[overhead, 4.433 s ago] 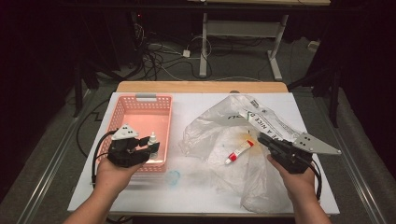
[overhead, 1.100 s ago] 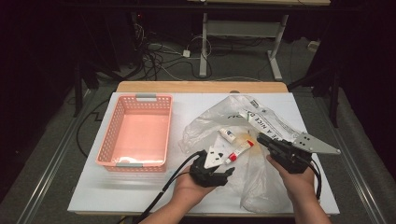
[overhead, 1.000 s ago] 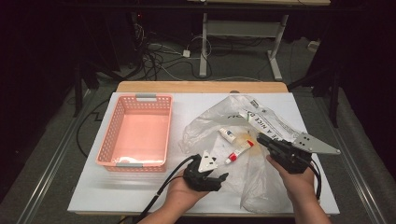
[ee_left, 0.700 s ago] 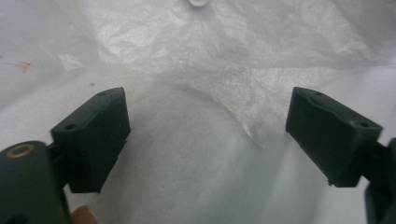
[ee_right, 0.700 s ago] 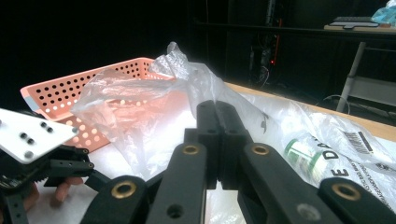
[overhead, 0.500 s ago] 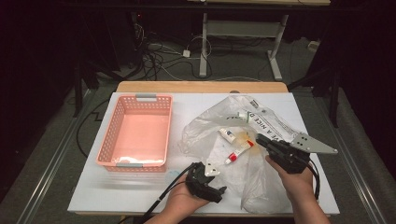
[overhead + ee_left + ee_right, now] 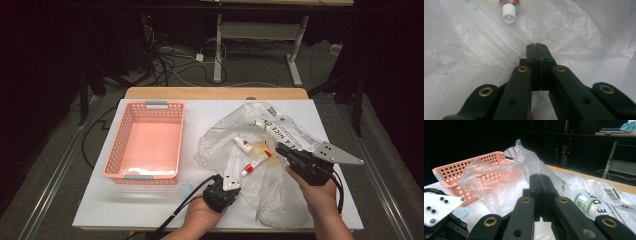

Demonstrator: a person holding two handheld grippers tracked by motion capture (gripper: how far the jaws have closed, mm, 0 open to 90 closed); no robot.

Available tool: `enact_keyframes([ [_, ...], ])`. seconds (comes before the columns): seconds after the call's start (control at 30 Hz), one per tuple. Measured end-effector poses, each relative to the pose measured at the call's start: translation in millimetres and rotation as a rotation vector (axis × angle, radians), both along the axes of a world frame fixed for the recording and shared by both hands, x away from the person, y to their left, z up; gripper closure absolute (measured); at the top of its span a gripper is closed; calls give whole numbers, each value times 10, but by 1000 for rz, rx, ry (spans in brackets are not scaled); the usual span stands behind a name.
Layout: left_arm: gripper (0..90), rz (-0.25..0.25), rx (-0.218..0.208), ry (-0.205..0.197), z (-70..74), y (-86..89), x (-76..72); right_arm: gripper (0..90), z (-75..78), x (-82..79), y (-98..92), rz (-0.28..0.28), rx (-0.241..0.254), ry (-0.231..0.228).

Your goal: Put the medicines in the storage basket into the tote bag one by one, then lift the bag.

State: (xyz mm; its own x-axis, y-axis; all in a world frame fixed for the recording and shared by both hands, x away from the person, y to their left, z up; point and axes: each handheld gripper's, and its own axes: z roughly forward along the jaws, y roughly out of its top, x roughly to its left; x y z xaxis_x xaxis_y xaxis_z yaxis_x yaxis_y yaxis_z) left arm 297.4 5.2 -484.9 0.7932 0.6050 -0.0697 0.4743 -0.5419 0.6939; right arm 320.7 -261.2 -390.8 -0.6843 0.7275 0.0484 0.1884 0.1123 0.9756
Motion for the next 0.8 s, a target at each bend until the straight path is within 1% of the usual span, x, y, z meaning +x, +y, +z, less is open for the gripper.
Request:
enact_keyframes([
  [0.07,882,-3,-19,20,-2,23,22,900,-7,10,-2,-3,-13,-4],
  [0.17,884,-3,-55,49,-3,62,48,900,-15,8,6,-3,-9,2],
  [0.2,884,-5,-66,50,-1,74,48,900,-18,5,8,-3,-10,2],
  [0.27,884,-6,-86,19,13,101,19,900,-22,0,6,0,-13,-3],
  [0.37,884,-7,-142,-3,28,163,5,900,-22,-2,-10,-5,-8,-10],
  [0.4,884,-1,-146,-22,37,185,0,900,-21,-1,-20,-5,-5,-11],
  [0.47,884,12,-177,-35,61,247,8,900,-14,-6,-27,-4,6,-13],
  [0.53,884,35,-214,-58,110,313,14,900,-1,-20,-27,-3,10,-19],
  [0.57,884,42,-229,-78,141,347,12,900,6,-22,-29,-1,9,-25],
  [0.63,884,61,-258,-106,200,410,12,900,24,-31,-30,-3,15,-27],
  [0.73,884,76,-283,-164,296,485,-2,900,46,-35,-37,-5,19,-41],
  [0.8,884,84,-306,-187,359,525,-9,900,53,-37,-30,-10,21,-42],
])
